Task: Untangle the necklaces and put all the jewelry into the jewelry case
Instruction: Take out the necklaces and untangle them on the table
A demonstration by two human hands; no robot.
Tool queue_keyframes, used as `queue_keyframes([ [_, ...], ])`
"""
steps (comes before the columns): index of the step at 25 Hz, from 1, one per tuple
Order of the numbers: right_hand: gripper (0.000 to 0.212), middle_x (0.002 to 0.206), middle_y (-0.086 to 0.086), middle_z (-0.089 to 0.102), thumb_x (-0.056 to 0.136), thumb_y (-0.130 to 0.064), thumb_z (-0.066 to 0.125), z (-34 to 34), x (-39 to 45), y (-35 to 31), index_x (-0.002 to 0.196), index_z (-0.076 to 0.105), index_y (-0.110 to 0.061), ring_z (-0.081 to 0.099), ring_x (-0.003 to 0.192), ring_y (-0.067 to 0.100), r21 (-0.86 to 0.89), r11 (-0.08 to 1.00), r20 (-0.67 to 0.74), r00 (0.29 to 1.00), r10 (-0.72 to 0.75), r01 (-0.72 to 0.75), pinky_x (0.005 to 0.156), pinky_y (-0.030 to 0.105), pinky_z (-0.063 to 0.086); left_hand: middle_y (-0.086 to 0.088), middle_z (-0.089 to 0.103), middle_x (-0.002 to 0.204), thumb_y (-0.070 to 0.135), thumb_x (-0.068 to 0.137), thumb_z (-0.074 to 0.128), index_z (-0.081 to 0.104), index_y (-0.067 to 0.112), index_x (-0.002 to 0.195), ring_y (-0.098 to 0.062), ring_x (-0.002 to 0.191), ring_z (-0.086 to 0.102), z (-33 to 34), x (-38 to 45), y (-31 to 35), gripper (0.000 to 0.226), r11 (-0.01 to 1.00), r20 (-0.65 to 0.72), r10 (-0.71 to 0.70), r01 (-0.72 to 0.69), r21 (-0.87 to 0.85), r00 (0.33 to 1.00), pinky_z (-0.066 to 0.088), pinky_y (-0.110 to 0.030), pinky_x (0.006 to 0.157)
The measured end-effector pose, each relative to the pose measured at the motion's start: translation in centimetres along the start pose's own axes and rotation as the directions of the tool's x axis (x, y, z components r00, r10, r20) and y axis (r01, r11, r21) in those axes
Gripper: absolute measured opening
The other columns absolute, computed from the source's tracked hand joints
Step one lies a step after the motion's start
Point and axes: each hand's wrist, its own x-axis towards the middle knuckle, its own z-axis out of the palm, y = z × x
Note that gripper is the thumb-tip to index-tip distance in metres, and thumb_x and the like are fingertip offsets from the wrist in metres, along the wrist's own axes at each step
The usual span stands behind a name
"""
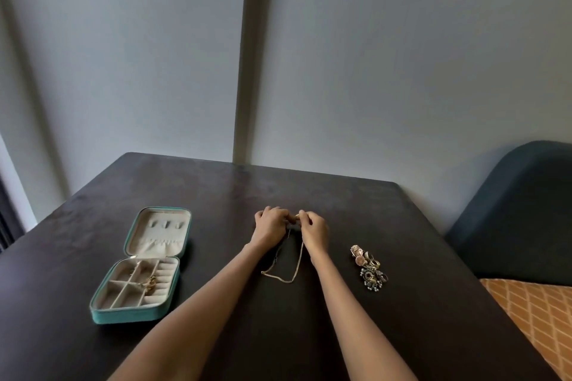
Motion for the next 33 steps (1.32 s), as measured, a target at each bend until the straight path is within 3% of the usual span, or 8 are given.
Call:
queue_keyframes([
  [3, 0.032, 0.098, 0.013, 0.067, 0.096, -0.033, 0.047, 1.0, 2.3, 0.9, 0.097, 0.071, -0.011, 0.059, 0.098, 0.03, -0.204, 0.977, 0.008, 0.998, -0.068, 0.068, 0.083, 0.037, 0.043, -0.001, 0.054, 0.12, 0.01, 0.09, 0.047, 0.068, 0.023, 0.108, -0.019, 0.12, 0.04, 0.5, 1.8, -0.6, 0.03, 0.999, 0.008, 0.014, -0.014, 0.035, 1.0, 0.018, -0.032, 0.102],
  [5, 0.031, 0.104, 0.014, 0.064, 0.095, -0.031, 0.049, 1.1, 3.2, 0.8, 0.104, 0.071, -0.012, 0.056, 0.104, 0.03, -0.24, 0.966, 0.033, 0.995, -0.089, 0.095, 0.088, 0.038, 0.042, -0.001, 0.052, 0.124, 0.012, 0.09, 0.047, 0.067, 0.023, 0.11, -0.018, 0.123, 0.039, 0.6, 2.3, -1.0, 0.031, 1.0, 0.0, 0.012, -0.012, 0.02, 1.0, 0.015, -0.032, 0.106],
  [8, 0.024, 0.109, 0.015, 0.061, 0.094, -0.017, 0.052, 0.4, 2.7, 0.2, 0.108, 0.068, -0.008, 0.053, 0.108, 0.029, -0.086, 0.989, -0.014, 0.993, -0.12, 0.118, 0.095, 0.035, 0.04, -0.002, 0.049, 0.129, 0.015, 0.091, 0.043, 0.066, 0.024, 0.112, -0.02, 0.128, 0.036, 0.7, 2.3, -1.2, 0.032, 0.999, 0.015, 0.002, -0.002, 0.04, 1.0, 0.012, -0.035, 0.11],
  [11, 0.032, 0.097, 0.008, 0.059, 0.085, 0.006, 0.043, -1.1, -0.5, -0.1, 0.093, 0.071, -0.009, 0.057, 0.099, 0.025, 0.07, 0.989, -0.053, 0.991, -0.125, 0.129, 0.09, 0.03, 0.043, -0.005, 0.046, 0.135, 0.016, 0.092, 0.039, 0.064, 0.026, 0.115, -0.025, 0.13, 0.035, 0.5, 2.0, -0.7, 0.035, 0.995, 0.046, -0.001, -0.004, 0.099, 0.999, 0.012, -0.039, 0.112],
  [15, 0.041, 0.077, -0.007, 0.054, 0.077, 0.007, 0.042, -2.5, -5.2, -0.2, 0.073, 0.075, -0.018, 0.052, 0.089, 0.015, -0.169, 0.943, 0.19, 0.949, -0.253, 0.286, 0.074, 0.028, 0.039, -0.007, 0.042, 0.14, 0.018, 0.094, 0.036, 0.059, 0.029, 0.122, -0.026, 0.133, 0.033, 0.2, 2.3, -0.2, 0.037, 0.984, 0.121, 0.003, -0.024, 0.175, 0.993, 0.011, -0.043, 0.113],
  [18, 0.044, 0.068, -0.009, 0.046, 0.075, 0.008, 0.042, -3.4, -7.2, 0.0, 0.071, 0.076, -0.019, 0.044, 0.081, 0.008, -0.213, 0.916, 0.239, 0.927, -0.289, 0.34, 0.069, 0.021, 0.034, -0.007, 0.039, 0.142, 0.021, 0.097, 0.033, 0.055, 0.032, 0.126, -0.025, 0.134, 0.031, 0.3, 2.8, -0.3, 0.038, 0.976, 0.166, -0.002, -0.034, 0.213, 0.986, 0.01, -0.043, 0.113],
  [22, 0.046, 0.076, -0.003, 0.056, 0.067, 0.011, 0.041, -3.8, -7.2, 0.2, 0.068, 0.077, -0.018, 0.045, 0.081, 0.008, -0.171, 0.929, 0.223, 0.932, -0.287, 0.327, 0.073, 0.021, 0.039, -0.008, 0.038, 0.141, 0.027, 0.098, 0.028, 0.051, 0.033, 0.128, -0.027, 0.134, 0.031, 0.6, 3.7, -0.3, 0.038, 0.969, 0.152, -0.049, 0.01, 0.246, 0.987, 0.01, -0.042, 0.113],
  [33, 0.038, 0.067, -0.01, 0.052, 0.065, 0.012, 0.045, -3.5, -6.1, 0.9, 0.056, 0.071, -0.014, 0.049, 0.081, 0.009, -0.133, 0.958, 0.159, 0.96, -0.232, 0.254, 0.069, 0.009, 0.034, -0.008, 0.041, 0.138, 0.03, 0.099, 0.029, 0.055, 0.036, 0.121, -0.027, 0.131, 0.034, 1.3, 7.2, -1.3, 0.034, 0.975, 0.112, -0.052, 0.026, 0.221, 0.992, 0.012, -0.043, 0.113],
])
